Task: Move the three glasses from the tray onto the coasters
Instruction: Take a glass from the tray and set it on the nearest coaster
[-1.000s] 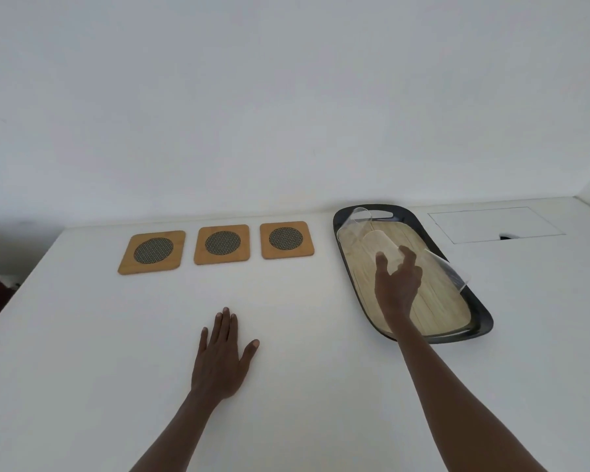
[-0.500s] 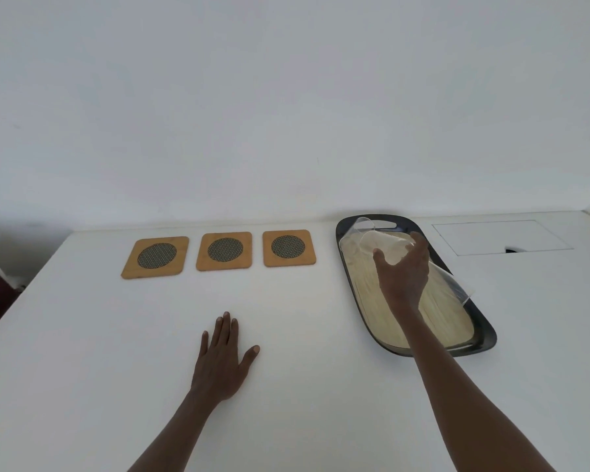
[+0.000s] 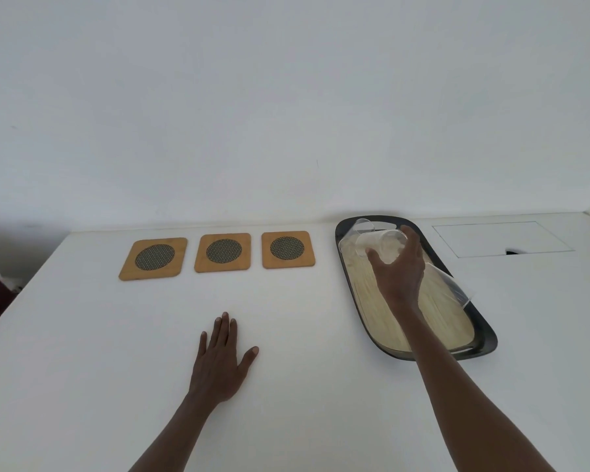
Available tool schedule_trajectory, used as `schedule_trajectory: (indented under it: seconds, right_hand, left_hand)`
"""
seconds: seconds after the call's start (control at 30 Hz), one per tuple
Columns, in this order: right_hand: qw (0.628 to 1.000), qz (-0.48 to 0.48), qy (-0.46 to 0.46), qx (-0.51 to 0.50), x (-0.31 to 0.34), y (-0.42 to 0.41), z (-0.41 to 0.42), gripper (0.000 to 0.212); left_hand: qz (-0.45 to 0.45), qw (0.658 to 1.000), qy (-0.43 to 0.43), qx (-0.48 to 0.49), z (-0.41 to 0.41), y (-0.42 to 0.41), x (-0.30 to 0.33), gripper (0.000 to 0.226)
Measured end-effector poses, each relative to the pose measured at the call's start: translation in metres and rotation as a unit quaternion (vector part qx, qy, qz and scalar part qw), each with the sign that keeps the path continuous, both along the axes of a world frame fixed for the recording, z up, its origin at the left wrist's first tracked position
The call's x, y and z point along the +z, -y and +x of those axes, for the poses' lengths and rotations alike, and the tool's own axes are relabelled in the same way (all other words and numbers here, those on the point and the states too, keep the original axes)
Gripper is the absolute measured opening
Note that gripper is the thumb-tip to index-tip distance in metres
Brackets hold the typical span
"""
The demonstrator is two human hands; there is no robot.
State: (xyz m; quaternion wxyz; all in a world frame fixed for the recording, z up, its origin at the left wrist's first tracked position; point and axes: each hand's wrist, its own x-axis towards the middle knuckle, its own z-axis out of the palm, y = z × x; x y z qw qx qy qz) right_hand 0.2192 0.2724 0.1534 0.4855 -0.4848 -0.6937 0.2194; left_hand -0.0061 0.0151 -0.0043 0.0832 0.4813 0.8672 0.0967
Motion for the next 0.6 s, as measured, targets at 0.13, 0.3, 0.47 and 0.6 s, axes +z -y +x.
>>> schedule_trajectory:
  seconds: [0.13,0.3,0.47,0.6]
  right_hand:
    - [1.000,-0.005,-0.016,0.010,-0.001,0.001,-0.003,0.072]
    - [0.999,0.021,-0.006,0.025,-0.002,0.001,-0.011,0.073]
    - [0.998,0.044,0.009,0.054,0.000,-0.005,-0.026,0.072]
    - [0.996,0.047,0.032,0.073,0.003,-0.009,-0.045,0.075]
  left_hand:
    - [0.005,1.000,0.008,-0.004,-0.001,-0.002,0.001,0.096]
    - [0.019,0.999,0.032,-0.002,-0.011,-0.012,0.003,0.097]
    - [0.024,0.999,0.033,0.004,-0.022,-0.023,0.004,0.098]
    - [0.027,0.999,0.023,0.014,-0.026,-0.032,0.004,0.096]
